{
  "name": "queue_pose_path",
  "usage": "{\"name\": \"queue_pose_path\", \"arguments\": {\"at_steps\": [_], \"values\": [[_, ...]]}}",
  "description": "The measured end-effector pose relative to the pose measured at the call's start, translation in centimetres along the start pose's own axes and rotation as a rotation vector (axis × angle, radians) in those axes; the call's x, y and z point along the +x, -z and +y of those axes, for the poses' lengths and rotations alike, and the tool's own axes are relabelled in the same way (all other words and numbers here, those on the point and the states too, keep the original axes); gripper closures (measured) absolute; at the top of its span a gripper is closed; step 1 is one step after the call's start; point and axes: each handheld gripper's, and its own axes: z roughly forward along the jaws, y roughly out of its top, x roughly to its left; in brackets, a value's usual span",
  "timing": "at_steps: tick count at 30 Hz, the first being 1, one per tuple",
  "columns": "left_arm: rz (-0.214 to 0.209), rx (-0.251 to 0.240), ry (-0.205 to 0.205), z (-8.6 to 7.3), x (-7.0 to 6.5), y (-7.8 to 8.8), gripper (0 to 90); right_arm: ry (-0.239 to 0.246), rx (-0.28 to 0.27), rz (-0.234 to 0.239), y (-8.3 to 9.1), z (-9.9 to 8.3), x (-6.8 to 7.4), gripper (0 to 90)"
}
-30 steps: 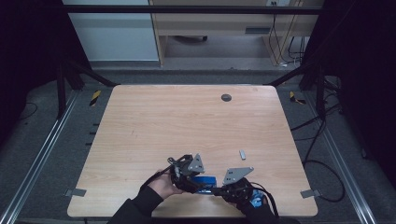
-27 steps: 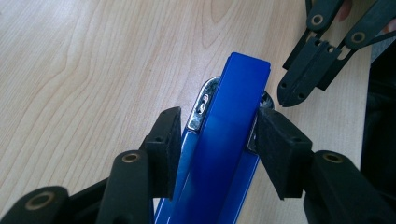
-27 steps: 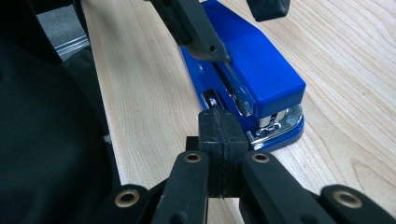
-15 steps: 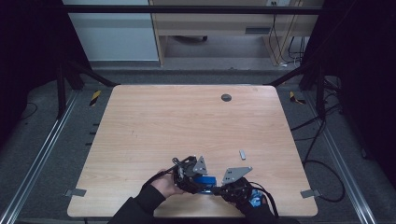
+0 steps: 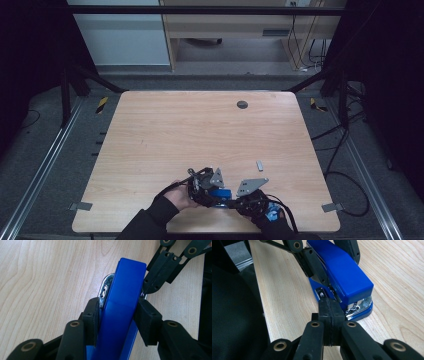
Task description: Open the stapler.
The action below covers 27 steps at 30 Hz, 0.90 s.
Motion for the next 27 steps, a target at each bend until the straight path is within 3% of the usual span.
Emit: {"name": "queue_pose_path", "arguments": {"at_steps": [27], "values": [[-0.007, 0.003, -0.036, 0.06, 0.05, -0.03, 58.8, 0.0, -0.004, -0.024, -0.04, 0.02, -0.06, 90.0]]}}
